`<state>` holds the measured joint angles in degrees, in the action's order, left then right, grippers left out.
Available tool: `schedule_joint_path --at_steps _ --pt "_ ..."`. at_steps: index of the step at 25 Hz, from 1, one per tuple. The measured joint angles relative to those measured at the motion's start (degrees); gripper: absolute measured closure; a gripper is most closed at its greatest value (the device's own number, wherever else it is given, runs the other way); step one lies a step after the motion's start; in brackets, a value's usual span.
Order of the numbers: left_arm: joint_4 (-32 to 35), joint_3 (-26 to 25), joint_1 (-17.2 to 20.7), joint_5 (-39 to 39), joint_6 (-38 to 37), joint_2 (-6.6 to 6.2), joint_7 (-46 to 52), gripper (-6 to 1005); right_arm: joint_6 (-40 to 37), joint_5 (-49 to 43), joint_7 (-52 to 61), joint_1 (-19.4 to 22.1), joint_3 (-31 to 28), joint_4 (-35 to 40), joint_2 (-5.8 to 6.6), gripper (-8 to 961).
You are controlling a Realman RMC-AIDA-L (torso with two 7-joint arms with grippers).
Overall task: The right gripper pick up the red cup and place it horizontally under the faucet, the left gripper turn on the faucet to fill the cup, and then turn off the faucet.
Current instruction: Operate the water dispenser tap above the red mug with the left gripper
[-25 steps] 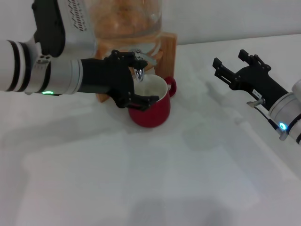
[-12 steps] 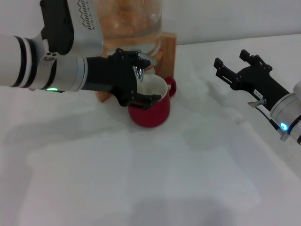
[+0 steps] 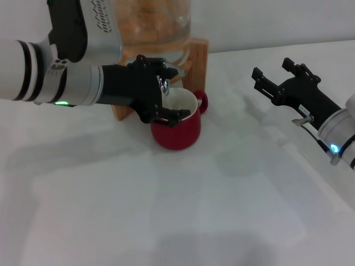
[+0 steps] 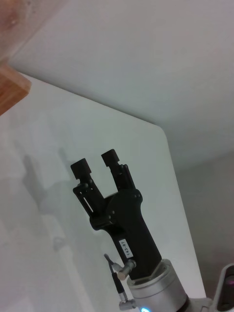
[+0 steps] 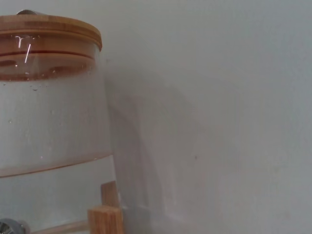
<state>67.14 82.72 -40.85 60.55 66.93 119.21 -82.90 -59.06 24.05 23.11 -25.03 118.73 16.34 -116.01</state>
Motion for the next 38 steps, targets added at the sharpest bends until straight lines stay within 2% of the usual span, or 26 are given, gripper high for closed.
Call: schedule_joint_path --at_steps 38 --pt "-1.7 1.2 -2.2 -1.6 -2.2 0.15 -0.5 159 0.0 0.0 0.0 -0.1 -0.2 0.0 0.00 110"
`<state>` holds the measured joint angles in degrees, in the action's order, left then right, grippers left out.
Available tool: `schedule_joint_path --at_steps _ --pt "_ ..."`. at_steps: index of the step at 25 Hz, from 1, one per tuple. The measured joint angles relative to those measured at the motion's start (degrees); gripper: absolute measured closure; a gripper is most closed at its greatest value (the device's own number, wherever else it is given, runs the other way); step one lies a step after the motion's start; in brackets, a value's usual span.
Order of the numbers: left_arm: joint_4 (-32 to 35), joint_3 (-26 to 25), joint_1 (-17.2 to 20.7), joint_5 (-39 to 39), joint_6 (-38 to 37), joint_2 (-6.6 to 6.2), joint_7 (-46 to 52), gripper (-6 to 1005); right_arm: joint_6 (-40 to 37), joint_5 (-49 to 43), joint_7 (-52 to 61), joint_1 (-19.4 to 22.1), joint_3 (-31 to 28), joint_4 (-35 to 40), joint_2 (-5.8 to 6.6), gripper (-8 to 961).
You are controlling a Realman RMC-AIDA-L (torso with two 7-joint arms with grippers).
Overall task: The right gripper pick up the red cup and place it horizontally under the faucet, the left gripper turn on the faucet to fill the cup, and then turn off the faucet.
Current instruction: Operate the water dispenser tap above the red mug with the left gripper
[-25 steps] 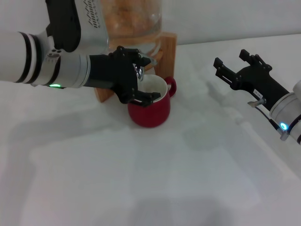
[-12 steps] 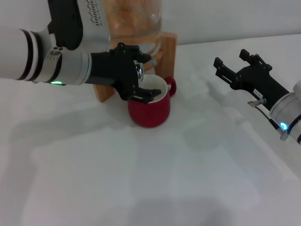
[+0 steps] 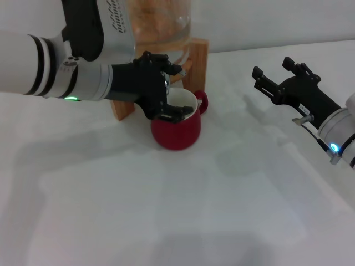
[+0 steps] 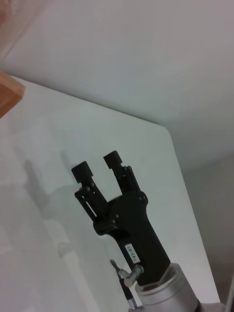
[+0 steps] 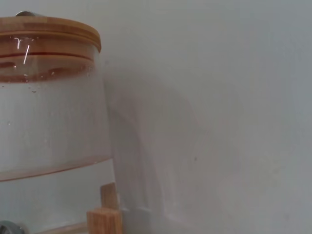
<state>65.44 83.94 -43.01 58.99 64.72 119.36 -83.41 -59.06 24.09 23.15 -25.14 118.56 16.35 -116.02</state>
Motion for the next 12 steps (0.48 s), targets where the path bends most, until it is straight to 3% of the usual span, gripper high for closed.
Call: schedule_joint_path --at_steps 12 --pt "-1.3 0.5 -0.5 0.1 -1.2 0.08 -0.5 160 0.0 0.0 0.0 0.0 -0.2 0.0 0.00 110"
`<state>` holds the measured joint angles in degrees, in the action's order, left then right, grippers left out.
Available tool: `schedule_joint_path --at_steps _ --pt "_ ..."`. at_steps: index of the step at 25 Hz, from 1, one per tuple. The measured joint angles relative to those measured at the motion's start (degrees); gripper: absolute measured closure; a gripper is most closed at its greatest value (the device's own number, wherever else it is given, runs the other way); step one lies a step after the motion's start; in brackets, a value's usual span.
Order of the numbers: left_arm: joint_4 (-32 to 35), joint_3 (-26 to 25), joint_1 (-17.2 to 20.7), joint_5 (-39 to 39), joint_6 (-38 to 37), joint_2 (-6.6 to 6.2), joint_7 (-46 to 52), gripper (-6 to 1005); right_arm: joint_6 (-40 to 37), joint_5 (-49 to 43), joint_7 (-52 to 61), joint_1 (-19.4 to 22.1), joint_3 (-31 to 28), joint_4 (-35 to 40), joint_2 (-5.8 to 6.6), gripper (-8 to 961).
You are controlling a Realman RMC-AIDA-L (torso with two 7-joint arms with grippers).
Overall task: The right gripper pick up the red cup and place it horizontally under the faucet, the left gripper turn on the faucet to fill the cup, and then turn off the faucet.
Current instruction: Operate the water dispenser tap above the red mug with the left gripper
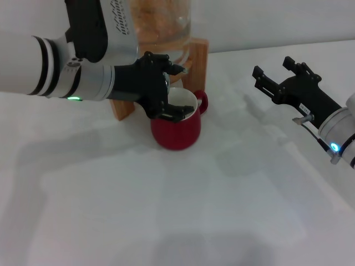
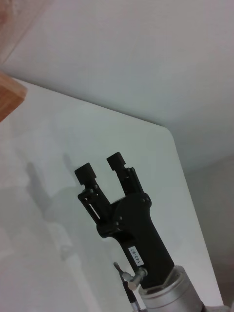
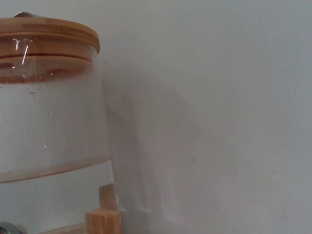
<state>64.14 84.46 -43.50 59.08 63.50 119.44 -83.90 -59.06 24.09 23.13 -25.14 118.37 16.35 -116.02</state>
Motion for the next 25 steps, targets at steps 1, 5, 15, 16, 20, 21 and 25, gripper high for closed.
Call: schedule_joint_path --at_steps 1,5,15,16,20,21,25 --pt "0.0 0.0 0.0 0.0 -0.3 0.00 -0.2 160 0.0 0.0 0.0 0.0 0.0 0.0 0.00 110" --pt "-0.6 0.0 -0.3 0.0 -0.8 -0.04 -0.5 160 0.0 0.0 0.0 0.0 0.0 0.0 0.00 109" --pt "-1.6 0.1 -1.5 0.2 -1.2 -0.05 -1.2 160 0.0 0.1 0.0 0.0 -0.1 0.0 0.07 110" --pt "-1.6 0.3 -1.5 0.3 -1.2 -0.04 -1.2 159 0.0 0.1 0.0 0.0 -0.1 0.0 0.07 110" --pt "-1.6 0.9 -1.5 0.8 -1.2 0.01 -1.2 159 0.0 0.1 0.1 0.0 -0.1 0.0 0.09 110" --pt "-1.5 1.1 -1.5 1.0 -1.2 0.05 -1.2 159 -0.1 0.1 0.1 0.0 -0.1 0.0 0.09 110" --pt "-1.4 1.8 -1.5 1.8 -1.3 0.01 -1.2 159 -0.2 0.1 0.1 0.0 -0.1 0.0 0.09 109"
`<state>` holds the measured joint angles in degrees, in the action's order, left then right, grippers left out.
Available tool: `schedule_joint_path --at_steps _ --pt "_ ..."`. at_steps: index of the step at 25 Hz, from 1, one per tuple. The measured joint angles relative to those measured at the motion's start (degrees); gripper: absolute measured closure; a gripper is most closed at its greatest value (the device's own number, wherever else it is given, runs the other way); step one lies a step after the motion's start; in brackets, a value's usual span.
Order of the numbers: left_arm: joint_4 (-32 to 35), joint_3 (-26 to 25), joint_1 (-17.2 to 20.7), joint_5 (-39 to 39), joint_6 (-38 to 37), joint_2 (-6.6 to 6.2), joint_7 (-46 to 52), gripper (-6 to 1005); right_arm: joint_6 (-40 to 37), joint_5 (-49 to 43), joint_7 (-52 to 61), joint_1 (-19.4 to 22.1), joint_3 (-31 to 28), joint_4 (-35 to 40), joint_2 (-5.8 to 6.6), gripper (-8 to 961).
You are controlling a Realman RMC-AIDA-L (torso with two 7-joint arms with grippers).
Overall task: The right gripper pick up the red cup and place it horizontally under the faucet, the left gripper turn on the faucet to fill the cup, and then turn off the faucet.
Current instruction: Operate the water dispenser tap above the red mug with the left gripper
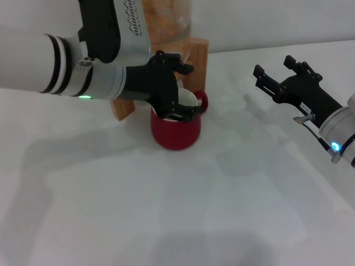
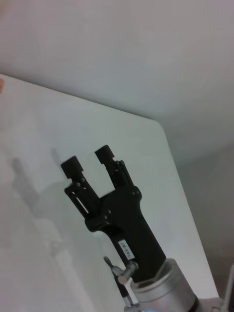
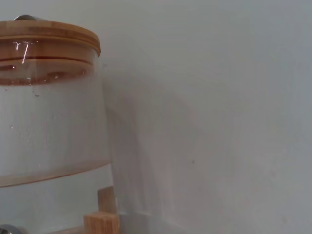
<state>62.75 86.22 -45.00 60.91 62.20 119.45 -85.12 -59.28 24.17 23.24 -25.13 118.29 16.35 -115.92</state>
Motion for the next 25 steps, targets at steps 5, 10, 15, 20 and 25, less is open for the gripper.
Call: schedule_joint_path --at_steps 5,10,15,20,25 --pt "-0.1 0.2 -0.1 0.2 -0.4 -0.12 -0.3 159 -0.2 0.0 0.0 0.0 0.0 0.0 0.00 109" --pt "-0.9 0.1 -0.6 0.2 -0.5 -0.07 -0.6 160 -0.2 0.0 0.0 0.0 0.0 0.0 0.00 109" --pt "-1.3 0.2 -0.9 0.3 -0.6 -0.02 -0.7 159 -0.2 0.0 0.1 0.0 0.0 0.0 0.00 110" --pt "-1.3 0.2 -1.0 0.3 -0.7 -0.01 -0.9 159 -0.2 0.0 0.0 0.0 0.0 0.0 0.00 110" --pt "-1.7 0.3 -1.1 0.3 -1.5 0.00 -1.0 160 -0.3 0.0 0.0 0.0 0.0 0.0 -0.01 110"
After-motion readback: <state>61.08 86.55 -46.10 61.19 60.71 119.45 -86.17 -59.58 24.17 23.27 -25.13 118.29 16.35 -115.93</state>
